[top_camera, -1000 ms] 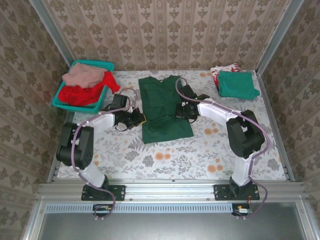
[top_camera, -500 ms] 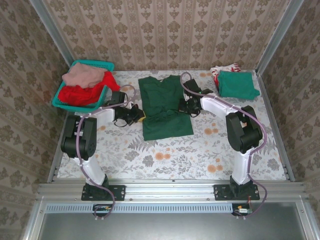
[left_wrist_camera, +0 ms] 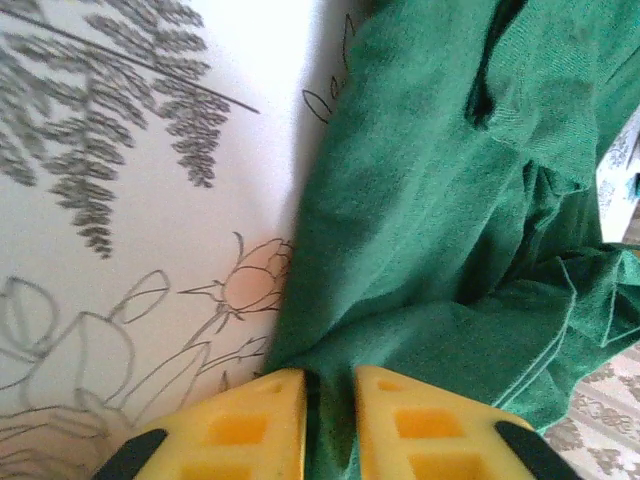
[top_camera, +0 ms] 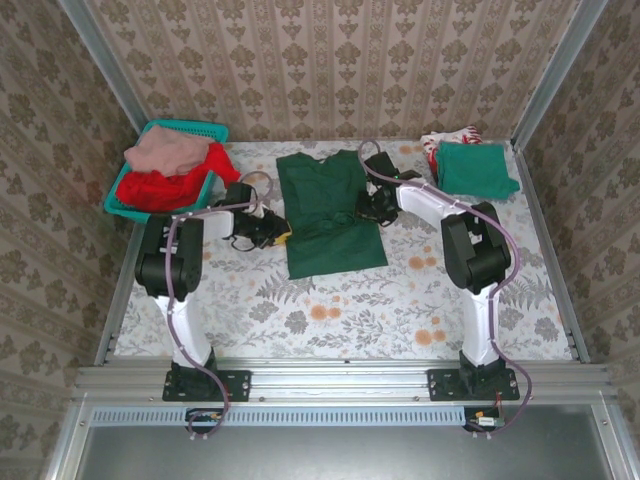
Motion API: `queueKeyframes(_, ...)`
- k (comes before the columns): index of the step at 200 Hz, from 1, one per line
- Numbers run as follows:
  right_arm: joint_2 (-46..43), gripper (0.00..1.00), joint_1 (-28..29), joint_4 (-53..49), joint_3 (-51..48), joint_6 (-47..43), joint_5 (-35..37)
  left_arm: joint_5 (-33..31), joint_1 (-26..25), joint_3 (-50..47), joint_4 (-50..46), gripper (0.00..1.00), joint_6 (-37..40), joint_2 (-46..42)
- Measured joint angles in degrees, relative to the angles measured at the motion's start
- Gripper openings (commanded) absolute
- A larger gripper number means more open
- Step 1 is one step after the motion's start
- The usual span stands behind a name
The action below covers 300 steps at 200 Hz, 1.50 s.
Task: Fold and stack the t-shirts
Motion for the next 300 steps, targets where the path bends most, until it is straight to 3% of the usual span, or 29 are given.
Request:
queueKeyframes(13,-0.04,0.47,-0.52,-1.51,0.66,-0.50,0.85,-1.03,0.24,0.66,-1.18,0.50,0.66,-0.46)
queueKeyframes(21,-0.35,0.47,-0.90,-2.05,1.01,-0.72,1.73,-1.90,0.31,1.11,-2.38,0.55,1.62,-1.29)
queueKeyframes(41,-2.34,0.48,-1.44,-3.45,0.96,-1.42,4.22,-4.00,0.50,2.05,-5.33,0.43,2.93,-4.22)
queueKeyframes(57,-6.75,0.46,-1.53,-2.64,-1.97,-1.55,6.38,-5.79,0.48,2.16,-7.04,0.43,4.44,-7.82)
queueKeyframes(80,-17.42,0.35,0.76,1.49,-11.82,-1.40,7.89,-9.49,-1.33,1.22,-8.72,0.43,7.28,-14.21)
queueKeyframes(101,-21.42,0.25,5.40,4.17,-16.79,-1.18,7.37,-11.04,-7.13,-0.26,-9.33,0.34,9.62,-17.75)
queueKeyframes(121,-17.25,0.22,8.24,5.68,-16.28,-1.33,6.27,-10.36,-12.83,-0.63,-8.81,0.27,10.80,-15.15)
queueKeyframes(142,-10.16,0.26,7.82,5.49,-13.49,-1.57,5.73,-9.46,-14.08,-0.70,-8.00,0.27,10.93,-9.57)
queueKeyframes(179,-1.03,0.28,5.11,4.39,-5.20,-2.58,4.22,-7.08,-11.45,0.90,-8.17,0.26,11.80,-2.27)
queueKeyframes(234,3.26,0.32,2.91,1.22,5.73,-4.61,3.96,-6.51,-7.32,11.56,-10.08,0.32,14.43,1.73)
queueKeyframes(300,8.98,0.32,1.70,-2.49,11.06,-6.29,4.35,-8.13,-5.44,18.95,-14.36,0.31,15.69,5.70)
